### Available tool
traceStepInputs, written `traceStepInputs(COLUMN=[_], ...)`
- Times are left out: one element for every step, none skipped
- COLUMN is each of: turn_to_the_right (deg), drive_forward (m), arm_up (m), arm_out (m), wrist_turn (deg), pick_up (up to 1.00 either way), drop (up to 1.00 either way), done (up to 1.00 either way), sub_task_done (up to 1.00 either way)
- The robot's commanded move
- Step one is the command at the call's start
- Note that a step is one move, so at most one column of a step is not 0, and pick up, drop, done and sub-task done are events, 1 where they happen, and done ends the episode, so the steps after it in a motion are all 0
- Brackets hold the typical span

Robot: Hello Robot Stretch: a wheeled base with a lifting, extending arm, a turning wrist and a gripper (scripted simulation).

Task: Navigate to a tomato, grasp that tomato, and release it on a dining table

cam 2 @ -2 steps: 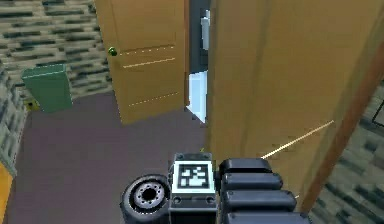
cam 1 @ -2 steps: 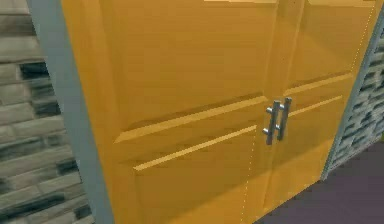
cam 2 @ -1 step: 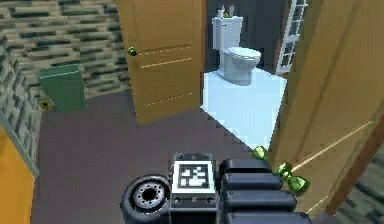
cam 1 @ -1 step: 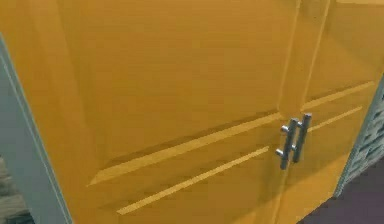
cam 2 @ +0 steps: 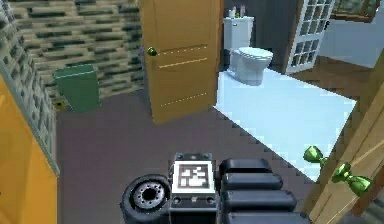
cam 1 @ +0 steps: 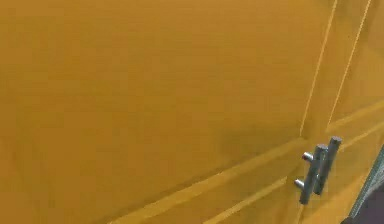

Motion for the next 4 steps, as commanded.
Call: traceStepInputs(turn_to_the_right=[45.0,45.0,45.0,12.0], drive_forward=[0.0,0.0,0.0,0.0], arm_up=[0.0,0.0,0.0,0.0], arm_out=[0.0,0.0,0.0,0.0], wrist_turn=[0.0,0.0,0.0,0.0], pick_up=[0.0,0.0,0.0,0.0], drop=[0.0,0.0,0.0,0.0], done=[0.0,0.0,0.0,0.0], sub_task_done=[0.0,0.0,0.0,0.0])
